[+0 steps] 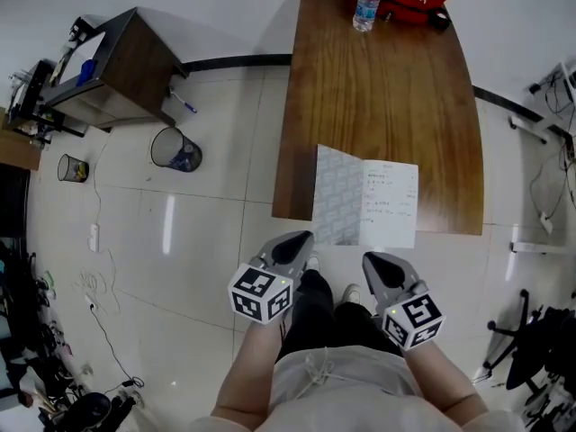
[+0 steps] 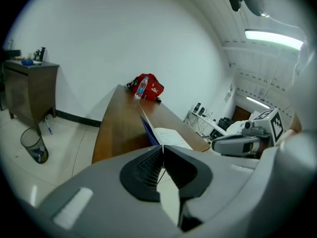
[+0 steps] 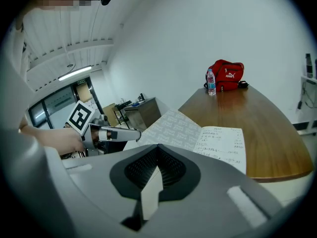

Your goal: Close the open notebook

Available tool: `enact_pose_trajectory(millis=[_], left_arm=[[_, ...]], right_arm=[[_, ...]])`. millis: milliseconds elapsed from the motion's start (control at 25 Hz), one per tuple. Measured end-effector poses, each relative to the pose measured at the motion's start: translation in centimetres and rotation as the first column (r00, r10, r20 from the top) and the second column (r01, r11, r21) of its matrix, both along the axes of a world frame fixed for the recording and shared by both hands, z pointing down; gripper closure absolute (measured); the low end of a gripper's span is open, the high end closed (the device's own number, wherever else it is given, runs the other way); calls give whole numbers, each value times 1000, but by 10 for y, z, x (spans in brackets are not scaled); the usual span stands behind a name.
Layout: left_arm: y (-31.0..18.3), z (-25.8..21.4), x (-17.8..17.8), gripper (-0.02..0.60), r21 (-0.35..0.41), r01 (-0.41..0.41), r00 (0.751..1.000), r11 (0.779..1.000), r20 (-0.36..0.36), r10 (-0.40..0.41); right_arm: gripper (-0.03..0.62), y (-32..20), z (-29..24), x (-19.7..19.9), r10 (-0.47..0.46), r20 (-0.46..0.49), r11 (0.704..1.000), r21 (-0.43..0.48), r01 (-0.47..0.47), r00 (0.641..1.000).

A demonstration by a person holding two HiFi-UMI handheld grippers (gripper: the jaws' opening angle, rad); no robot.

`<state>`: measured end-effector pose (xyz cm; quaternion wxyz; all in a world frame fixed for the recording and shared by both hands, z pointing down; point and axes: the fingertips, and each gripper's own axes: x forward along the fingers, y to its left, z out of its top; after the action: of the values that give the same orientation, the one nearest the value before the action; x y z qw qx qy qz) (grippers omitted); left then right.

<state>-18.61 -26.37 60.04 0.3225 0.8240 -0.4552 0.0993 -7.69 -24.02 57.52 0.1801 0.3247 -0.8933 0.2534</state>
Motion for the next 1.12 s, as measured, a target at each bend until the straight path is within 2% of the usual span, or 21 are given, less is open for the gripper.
enact_pose_trajectory(millis=[200,440,600,800,960,1120], left_arm=[[-7,-45,30,571,62,-67,998,996,8,67],[-5,-60,100,571,76,-198,978,977,79,192],[-7,-50,147,568,56,-285,950,957,147,275],[-8,-24,195,560,4,-360,917,933,189,353],[-8,5,224,560,-45,-380,904,924,195,382],[-10,42,244,558,-78,-366,900,927,226,374]], right_arm=[[586,4,-24,27,54,9,997,49,-54,998],[586,11,-46,85,149,19,985,87,-150,989],[587,18,-46,126,214,22,973,83,-216,976],[586,27,-36,166,284,26,957,60,-285,958],[586,30,-24,190,320,22,947,36,-321,947],[586,28,-1,206,333,5,943,2,-333,943]])
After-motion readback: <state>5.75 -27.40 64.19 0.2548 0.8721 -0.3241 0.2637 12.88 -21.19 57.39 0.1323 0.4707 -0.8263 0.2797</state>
